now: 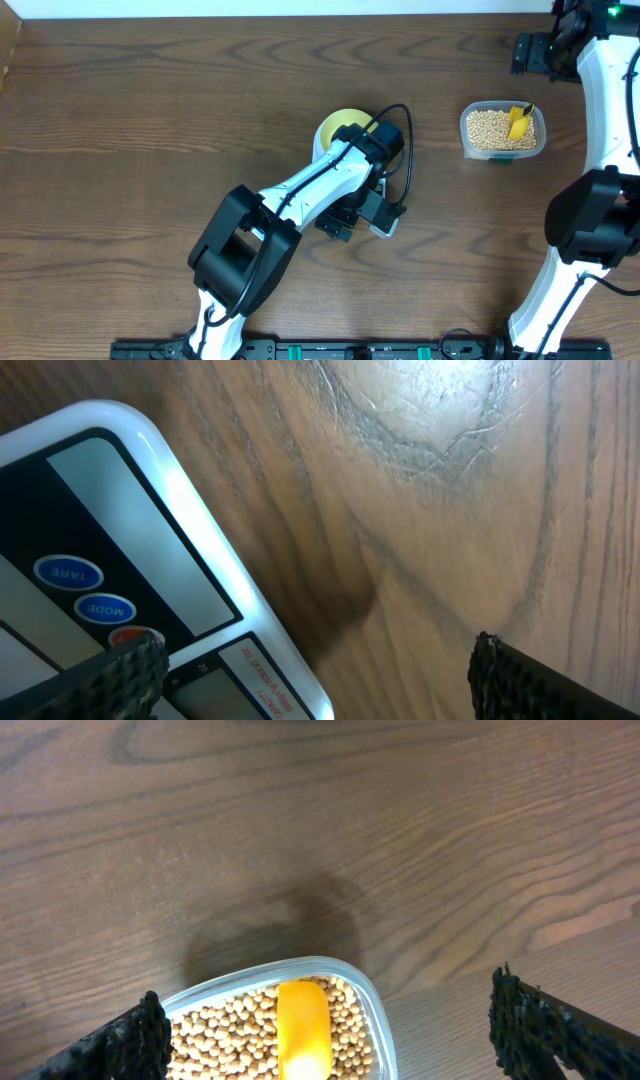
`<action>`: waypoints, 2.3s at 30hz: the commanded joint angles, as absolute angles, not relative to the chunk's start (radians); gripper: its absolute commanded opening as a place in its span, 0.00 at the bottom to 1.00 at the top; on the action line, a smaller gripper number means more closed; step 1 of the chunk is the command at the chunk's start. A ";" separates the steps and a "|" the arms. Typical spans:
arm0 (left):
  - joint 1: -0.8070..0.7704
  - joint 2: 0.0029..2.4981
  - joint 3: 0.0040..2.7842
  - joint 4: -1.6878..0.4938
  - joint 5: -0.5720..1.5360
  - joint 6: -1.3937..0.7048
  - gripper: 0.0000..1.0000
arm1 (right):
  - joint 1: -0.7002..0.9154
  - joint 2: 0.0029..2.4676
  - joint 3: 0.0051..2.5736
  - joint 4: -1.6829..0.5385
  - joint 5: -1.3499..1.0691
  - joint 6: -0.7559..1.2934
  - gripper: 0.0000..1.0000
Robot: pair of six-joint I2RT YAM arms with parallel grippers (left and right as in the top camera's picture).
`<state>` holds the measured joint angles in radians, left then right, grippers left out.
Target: Scoop item into bowl and weigh 50g on scale
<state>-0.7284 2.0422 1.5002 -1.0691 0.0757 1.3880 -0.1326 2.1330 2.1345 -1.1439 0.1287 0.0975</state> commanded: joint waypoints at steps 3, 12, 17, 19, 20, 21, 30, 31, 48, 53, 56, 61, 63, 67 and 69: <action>-0.733 2.067 1.494 -1.080 0.069 1.390 0.98 | -0.137 2.132 2.151 -1.144 0.140 0.089 0.99; -0.736 2.073 1.494 -1.091 0.047 1.391 0.98 | -0.137 2.132 2.151 -1.144 0.140 0.089 0.99; -0.737 2.073 1.494 -1.088 0.046 1.395 0.98 | -0.137 2.132 2.151 -1.144 0.140 0.089 0.99; -0.737 2.077 1.494 -1.084 0.039 1.396 0.98 | -0.137 2.132 2.151 -1.144 0.140 0.089 0.99; -0.738 2.080 1.494 -1.082 0.035 1.400 0.98 | -0.137 2.132 2.151 -1.144 0.140 0.089 0.99; -0.738 2.086 1.494 -1.082 0.030 1.407 0.98 | -0.137 2.132 2.151 -1.144 0.140 0.089 0.99; -0.746 2.093 1.497 -1.073 0.013 1.487 0.98 | -0.137 2.132 2.151 -1.144 0.140 0.089 0.99; -0.746 2.093 1.497 -1.068 0.012 1.498 0.98 | -0.137 2.132 2.151 -1.144 0.140 0.089 0.99; -0.724 2.105 1.497 -1.015 0.014 1.533 0.98 | -0.137 2.132 2.151 -1.144 0.140 0.089 0.99; -0.721 2.112 1.497 -1.007 0.010 1.533 0.98 | -0.137 2.132 2.151 -1.144 0.140 0.089 0.99; -0.718 2.113 1.497 -1.000 0.010 1.534 0.98 | -0.137 2.132 2.151 -1.144 0.140 0.089 0.99; -0.714 2.114 1.497 -1.005 0.010 1.533 0.98 | -0.137 2.132 2.151 -1.144 0.140 0.088 0.99; -0.714 2.114 1.497 -1.016 0.007 1.533 0.98 | -0.137 2.132 2.151 -1.144 0.140 0.089 0.99; -0.714 2.114 1.497 -1.048 0.006 1.528 0.98 | -0.137 2.132 2.151 -1.144 0.140 0.089 0.99; -0.714 2.114 1.497 -1.056 0.006 1.529 0.99 | -0.137 2.132 2.151 -1.144 0.140 0.089 0.99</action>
<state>-0.7242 2.0686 1.5021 -1.0416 0.0158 1.5204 -0.1326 2.1330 2.1345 -1.1439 0.1287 0.0975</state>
